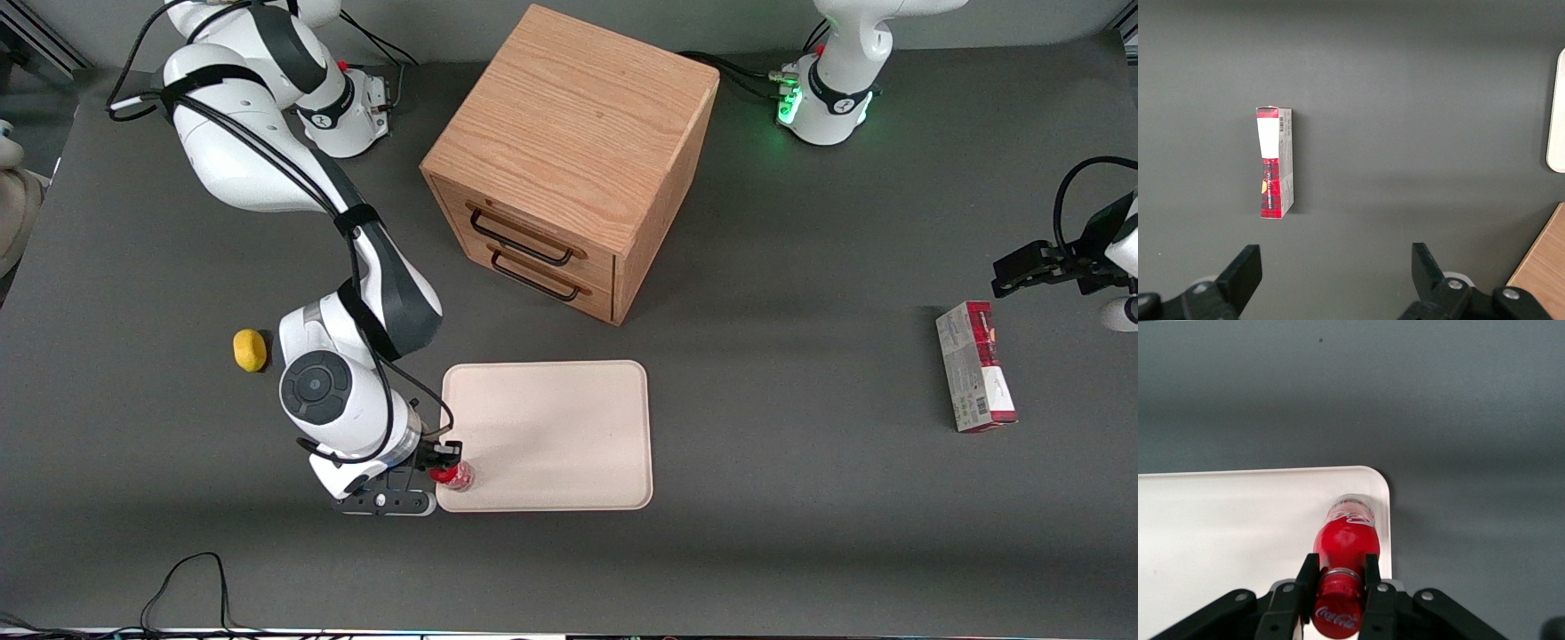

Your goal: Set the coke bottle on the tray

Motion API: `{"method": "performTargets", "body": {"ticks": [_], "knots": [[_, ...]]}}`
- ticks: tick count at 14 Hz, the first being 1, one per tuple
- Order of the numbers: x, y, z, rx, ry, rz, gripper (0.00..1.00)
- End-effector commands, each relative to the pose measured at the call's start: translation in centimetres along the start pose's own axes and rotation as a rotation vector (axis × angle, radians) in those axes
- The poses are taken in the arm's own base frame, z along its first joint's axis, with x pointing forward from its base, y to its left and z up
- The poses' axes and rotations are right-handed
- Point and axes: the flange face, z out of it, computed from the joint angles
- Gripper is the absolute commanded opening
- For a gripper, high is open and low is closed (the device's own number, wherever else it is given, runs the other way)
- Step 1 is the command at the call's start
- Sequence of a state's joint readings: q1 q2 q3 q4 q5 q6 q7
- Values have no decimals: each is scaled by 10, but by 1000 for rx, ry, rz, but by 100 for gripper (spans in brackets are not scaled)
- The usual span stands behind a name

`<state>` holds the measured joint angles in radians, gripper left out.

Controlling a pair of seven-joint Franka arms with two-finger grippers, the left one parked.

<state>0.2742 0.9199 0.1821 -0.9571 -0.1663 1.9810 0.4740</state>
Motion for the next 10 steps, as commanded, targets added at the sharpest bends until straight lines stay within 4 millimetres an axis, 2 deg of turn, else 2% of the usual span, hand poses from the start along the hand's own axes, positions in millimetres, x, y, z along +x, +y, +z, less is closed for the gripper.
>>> {"method": "performTargets", "body": {"ticks": [1,2,3,4,6,8,10], "knots": [[3,-1,1,-2,44,-31,35],[3,-1,2,0,51,-26,79],[2,-3,5,1,58,-20,100],[0,-6,7,4,66,-22,100],[2,-5,-4,5,80,-21,100],[-4,-5,-28,-1,92,-32,100],[-8,13,-62,-34,92,-27,100]]}}
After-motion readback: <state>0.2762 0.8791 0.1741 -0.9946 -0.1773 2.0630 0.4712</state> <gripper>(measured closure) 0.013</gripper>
